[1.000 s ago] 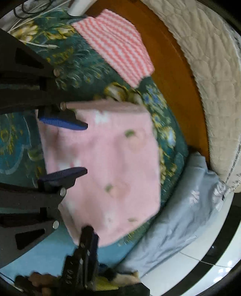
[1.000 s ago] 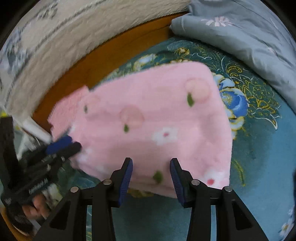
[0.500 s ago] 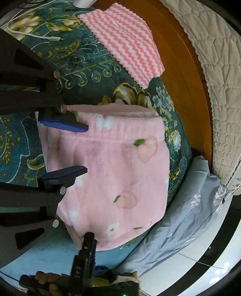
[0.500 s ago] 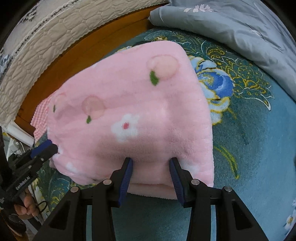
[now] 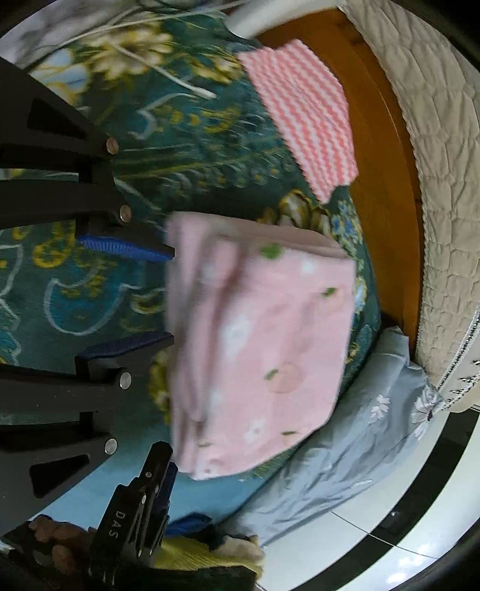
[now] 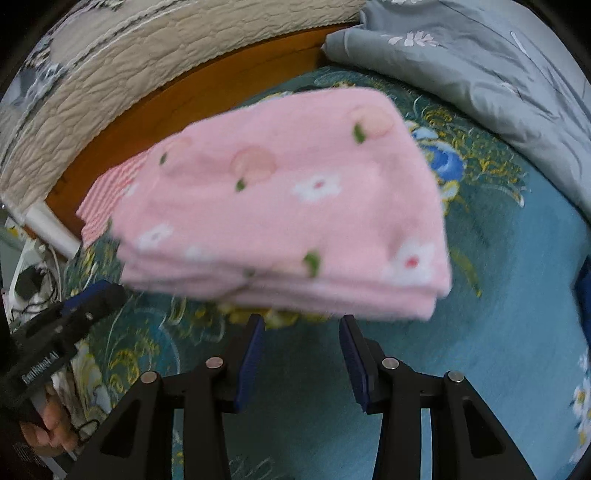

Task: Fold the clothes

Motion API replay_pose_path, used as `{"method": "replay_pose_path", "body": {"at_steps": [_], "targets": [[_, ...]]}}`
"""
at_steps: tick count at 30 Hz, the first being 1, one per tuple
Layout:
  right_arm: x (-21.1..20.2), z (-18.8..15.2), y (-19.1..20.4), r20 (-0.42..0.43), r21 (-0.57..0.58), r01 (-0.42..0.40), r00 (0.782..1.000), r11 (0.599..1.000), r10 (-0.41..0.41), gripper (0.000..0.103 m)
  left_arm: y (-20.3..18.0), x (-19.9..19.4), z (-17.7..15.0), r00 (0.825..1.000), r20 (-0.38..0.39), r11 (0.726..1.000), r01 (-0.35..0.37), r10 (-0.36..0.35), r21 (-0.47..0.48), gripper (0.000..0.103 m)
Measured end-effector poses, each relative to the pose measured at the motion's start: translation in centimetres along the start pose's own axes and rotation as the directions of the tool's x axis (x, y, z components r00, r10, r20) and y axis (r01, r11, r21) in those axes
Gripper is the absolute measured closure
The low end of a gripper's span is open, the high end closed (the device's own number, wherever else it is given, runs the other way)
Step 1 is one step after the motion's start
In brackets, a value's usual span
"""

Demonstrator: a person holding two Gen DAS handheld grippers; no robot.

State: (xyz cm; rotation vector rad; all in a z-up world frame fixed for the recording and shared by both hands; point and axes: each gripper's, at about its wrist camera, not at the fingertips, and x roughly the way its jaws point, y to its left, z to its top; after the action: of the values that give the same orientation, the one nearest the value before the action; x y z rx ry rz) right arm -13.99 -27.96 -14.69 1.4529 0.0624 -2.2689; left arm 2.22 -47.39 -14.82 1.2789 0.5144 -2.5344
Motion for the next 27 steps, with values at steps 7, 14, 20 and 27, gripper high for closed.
{"method": "replay_pose_path", "body": {"at_steps": [7,14,20,27], "targets": [[1.1,-4.1,1.9,-0.020,0.026,0.025,0.999,0.999,-0.025,0.057,-0.4,0.6,-3.6,0.997,-0.003,0.997,-0.078,0.078,-0.002,0.051],[1.3,-5.1,2.7,0.024,0.030,0.065,0.998,0.997,-0.066,0.039,-0.4,1.3,-4.6,0.993,0.025,0.993,-0.113,0.114,-0.047,0.038],[2.1,-5.5,2.8,0.043,0.047,0.105,0.993,0.993,-0.107,0.033,-1.0,2.5,-4.9,0.988,0.021,0.987,-0.152,0.153,-0.045,0.026],[2.5,-6.0,3.2,0.091,0.052,0.156,0.983,0.986,-0.160,0.029,-1.5,3.7,-5.2,0.977,0.028,0.976,-0.212,0.214,-0.038,0.026]]}}
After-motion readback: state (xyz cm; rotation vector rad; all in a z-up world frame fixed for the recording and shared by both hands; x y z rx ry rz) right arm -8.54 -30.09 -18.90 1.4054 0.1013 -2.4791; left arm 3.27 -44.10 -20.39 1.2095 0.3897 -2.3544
